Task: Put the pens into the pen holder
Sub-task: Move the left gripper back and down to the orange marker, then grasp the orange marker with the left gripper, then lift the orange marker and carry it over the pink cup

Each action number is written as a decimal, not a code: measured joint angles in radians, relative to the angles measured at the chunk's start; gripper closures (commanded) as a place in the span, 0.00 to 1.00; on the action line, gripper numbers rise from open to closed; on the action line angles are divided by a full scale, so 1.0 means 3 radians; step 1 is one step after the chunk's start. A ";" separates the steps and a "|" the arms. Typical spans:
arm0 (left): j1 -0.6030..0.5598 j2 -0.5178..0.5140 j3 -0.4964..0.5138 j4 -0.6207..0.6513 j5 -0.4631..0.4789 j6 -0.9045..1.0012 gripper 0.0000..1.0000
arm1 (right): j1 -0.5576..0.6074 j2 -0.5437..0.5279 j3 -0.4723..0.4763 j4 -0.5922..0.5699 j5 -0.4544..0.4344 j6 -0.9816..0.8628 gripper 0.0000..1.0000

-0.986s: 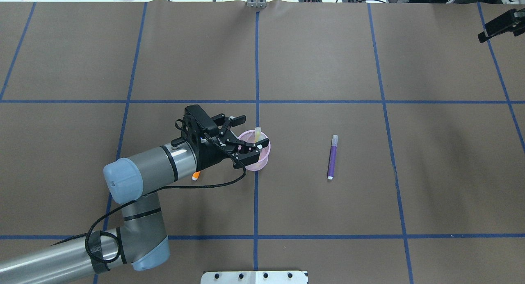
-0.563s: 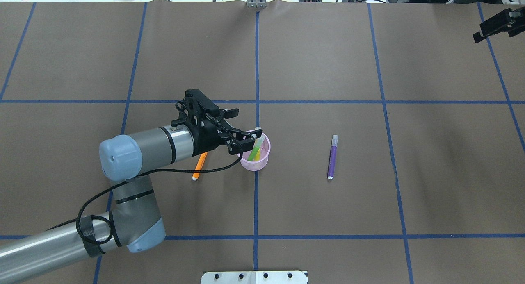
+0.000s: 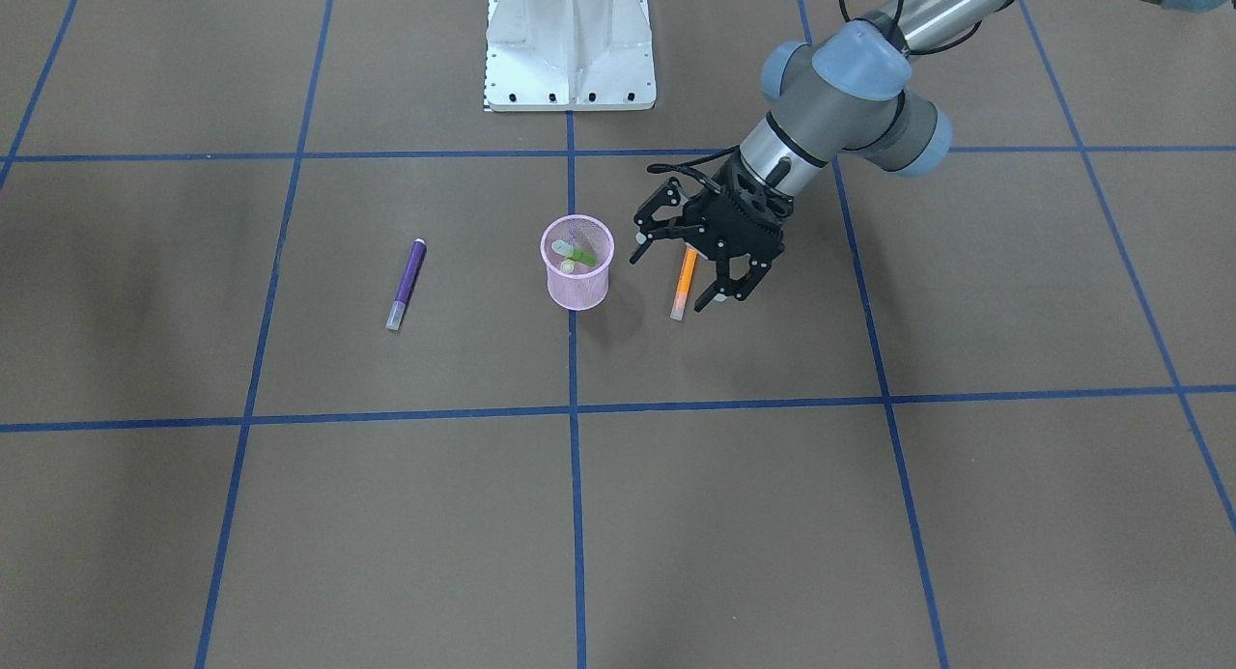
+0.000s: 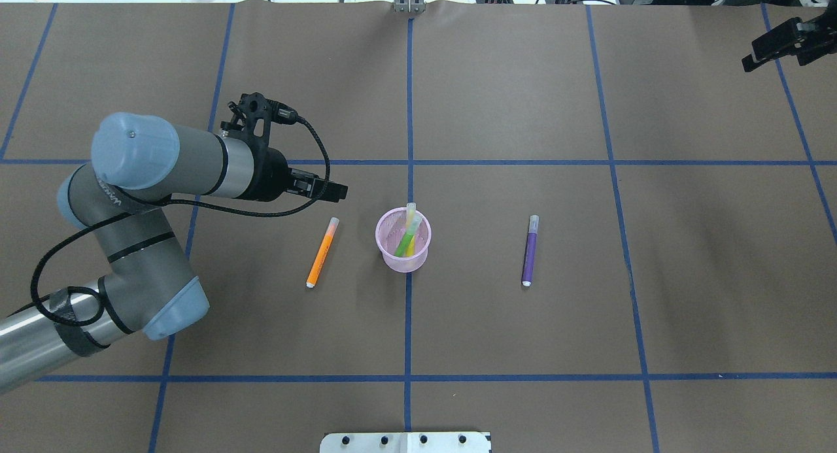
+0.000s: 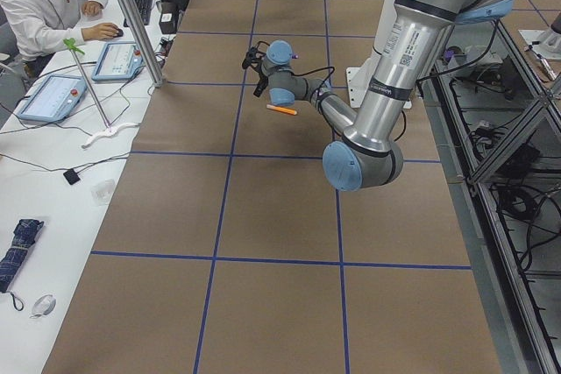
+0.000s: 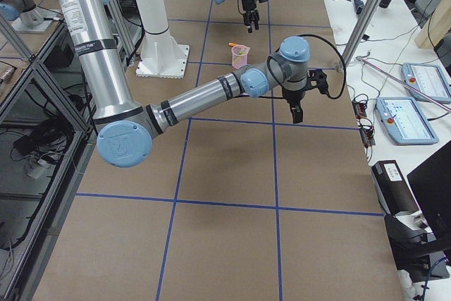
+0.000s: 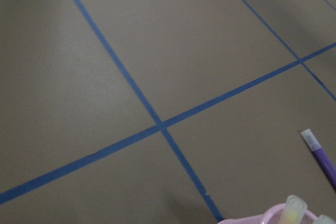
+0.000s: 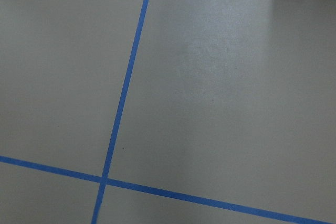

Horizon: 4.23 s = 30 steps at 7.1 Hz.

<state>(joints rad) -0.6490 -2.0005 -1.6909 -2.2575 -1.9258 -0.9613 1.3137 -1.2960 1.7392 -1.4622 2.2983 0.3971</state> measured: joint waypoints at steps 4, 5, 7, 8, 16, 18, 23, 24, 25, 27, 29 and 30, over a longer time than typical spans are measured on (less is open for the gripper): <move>0.0319 -0.0134 -0.0224 0.1292 0.0313 -0.0103 0.20 | -0.0002 -0.0006 -0.0007 -0.0001 -0.0016 0.0000 0.00; 0.0421 -0.0183 -0.0171 0.1349 0.0339 -0.0099 0.27 | -0.0002 -0.0010 -0.0008 0.0000 -0.0017 -0.0002 0.00; 0.0491 -0.0233 -0.0041 0.1371 0.0351 -0.0077 0.41 | -0.0002 -0.0019 -0.0012 0.0001 -0.0021 -0.0004 0.00; 0.0494 -0.0240 -0.0004 0.1370 0.0351 -0.0062 0.46 | -0.0002 -0.0026 -0.0013 0.0001 -0.0021 -0.0005 0.00; 0.0489 -0.0413 0.0271 0.1364 0.0345 -0.0048 0.58 | -0.0002 -0.0041 -0.0015 0.0001 -0.0027 -0.0010 0.00; 0.0491 -0.0408 0.0278 0.1367 0.0345 -0.0048 0.60 | -0.0002 -0.0041 -0.0020 0.0001 -0.0027 -0.0010 0.00; 0.0487 -0.0407 0.0316 0.1365 0.0345 -0.0048 1.00 | -0.0004 -0.0042 -0.0029 0.0001 -0.0027 -0.0014 0.00; 0.0487 -0.0409 0.0289 0.1361 0.0349 -0.0047 1.00 | -0.0003 -0.0042 -0.0029 0.0001 -0.0027 -0.0014 0.00; 0.0447 -0.0410 0.0205 0.1356 0.0354 -0.0042 1.00 | -0.0003 -0.0042 -0.0029 0.0001 -0.0027 -0.0014 0.00; 0.0355 -0.0384 -0.0202 0.1308 0.0474 0.0067 1.00 | -0.0002 -0.0041 -0.0025 0.0001 -0.0027 -0.0011 0.00; 0.0357 -0.0286 -0.0536 0.0747 0.0755 0.0262 1.00 | -0.0003 -0.0041 -0.0020 0.0001 -0.0027 -0.0010 0.00; 0.0370 -0.0233 -0.0556 0.0266 0.0842 0.0294 1.00 | -0.0003 -0.0037 -0.0020 0.0001 -0.0027 -0.0009 0.00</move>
<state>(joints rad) -0.5380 -2.0704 -1.8576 -2.1777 -1.6732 -0.8730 1.3126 -1.3071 1.7333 -1.4619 2.2902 0.3942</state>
